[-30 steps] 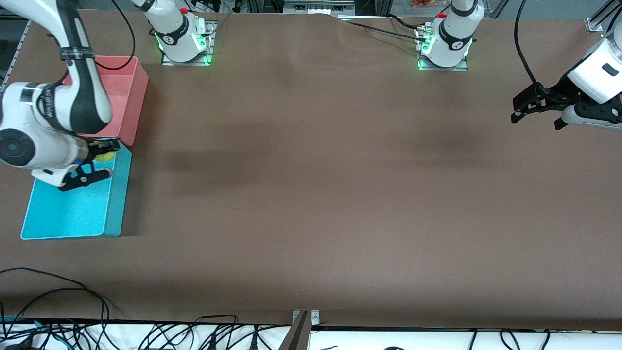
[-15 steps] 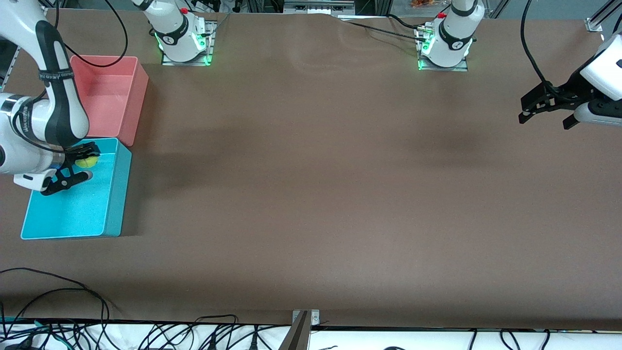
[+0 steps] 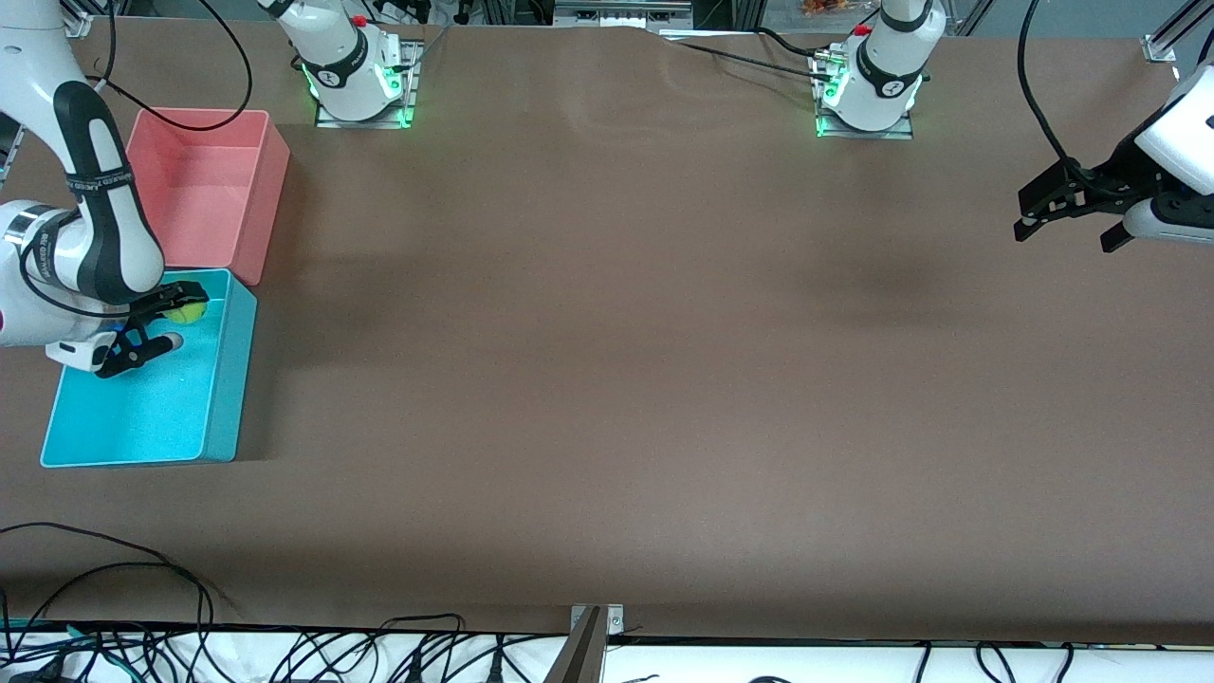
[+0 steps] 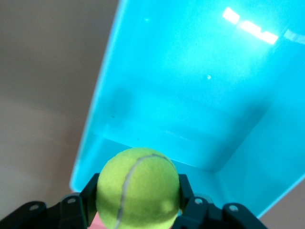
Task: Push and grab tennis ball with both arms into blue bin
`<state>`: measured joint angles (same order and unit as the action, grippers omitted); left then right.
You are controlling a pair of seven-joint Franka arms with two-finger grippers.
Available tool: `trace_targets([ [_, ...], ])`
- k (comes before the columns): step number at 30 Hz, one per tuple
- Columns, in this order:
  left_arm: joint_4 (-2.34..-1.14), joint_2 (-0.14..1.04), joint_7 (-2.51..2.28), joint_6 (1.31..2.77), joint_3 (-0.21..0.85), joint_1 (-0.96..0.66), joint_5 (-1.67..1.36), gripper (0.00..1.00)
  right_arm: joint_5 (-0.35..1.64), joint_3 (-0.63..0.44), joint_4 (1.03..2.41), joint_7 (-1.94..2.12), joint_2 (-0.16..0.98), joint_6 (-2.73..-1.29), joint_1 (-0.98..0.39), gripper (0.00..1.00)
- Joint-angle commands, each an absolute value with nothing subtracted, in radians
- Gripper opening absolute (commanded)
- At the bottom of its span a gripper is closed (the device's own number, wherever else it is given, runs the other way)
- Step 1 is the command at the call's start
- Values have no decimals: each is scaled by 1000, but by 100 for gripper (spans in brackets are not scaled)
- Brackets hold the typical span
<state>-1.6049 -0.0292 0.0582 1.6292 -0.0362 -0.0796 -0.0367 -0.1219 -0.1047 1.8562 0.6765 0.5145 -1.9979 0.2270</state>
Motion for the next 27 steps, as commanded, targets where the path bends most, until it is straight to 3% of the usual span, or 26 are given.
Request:
trace_targets([
  [1,-1568,-12,52,1605,-35,-77,-37,100,-100,-92,1829,692,515,-1987,233,100],
  [12,-1568,-12,52,1605,-35,-77,-37,100,-98,-84,1795,689,497,-1941,226,100],
  [27,-1568,-12,52,1605,-35,-75,-35,100,-103,-40,1554,385,466,-1530,74,100],
])
